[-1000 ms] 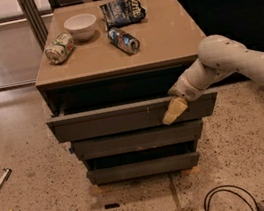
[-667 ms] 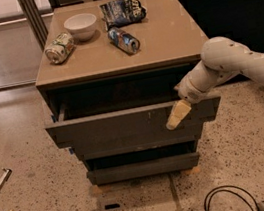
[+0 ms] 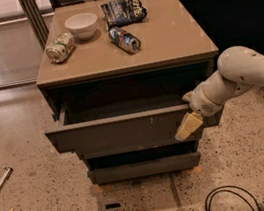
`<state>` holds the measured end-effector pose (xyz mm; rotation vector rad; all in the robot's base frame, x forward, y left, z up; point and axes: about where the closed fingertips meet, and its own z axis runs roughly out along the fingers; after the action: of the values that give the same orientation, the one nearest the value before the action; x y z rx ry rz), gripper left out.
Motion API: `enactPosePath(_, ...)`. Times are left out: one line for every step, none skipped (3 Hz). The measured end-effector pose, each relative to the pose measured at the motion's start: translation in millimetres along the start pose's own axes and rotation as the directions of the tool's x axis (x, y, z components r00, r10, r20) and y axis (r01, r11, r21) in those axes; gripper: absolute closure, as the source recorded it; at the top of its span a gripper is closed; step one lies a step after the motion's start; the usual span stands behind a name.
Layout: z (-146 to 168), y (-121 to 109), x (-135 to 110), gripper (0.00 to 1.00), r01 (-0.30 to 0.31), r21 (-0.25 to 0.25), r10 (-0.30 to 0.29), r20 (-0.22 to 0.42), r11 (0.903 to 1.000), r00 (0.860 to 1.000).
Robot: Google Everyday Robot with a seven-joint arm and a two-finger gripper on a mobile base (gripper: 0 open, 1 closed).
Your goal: Open top drawer
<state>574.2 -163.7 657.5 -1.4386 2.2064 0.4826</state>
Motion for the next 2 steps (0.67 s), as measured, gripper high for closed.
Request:
enactPosePath(-2.1,0.2,-1.4,0.42,0.000,0.000,0.000,0.000,1.0000,1.000)
enactPosePath(-5.1,0.8,-3.3,0.65,0.000,-0.001,0.000,0.000,1.0000,1.000)
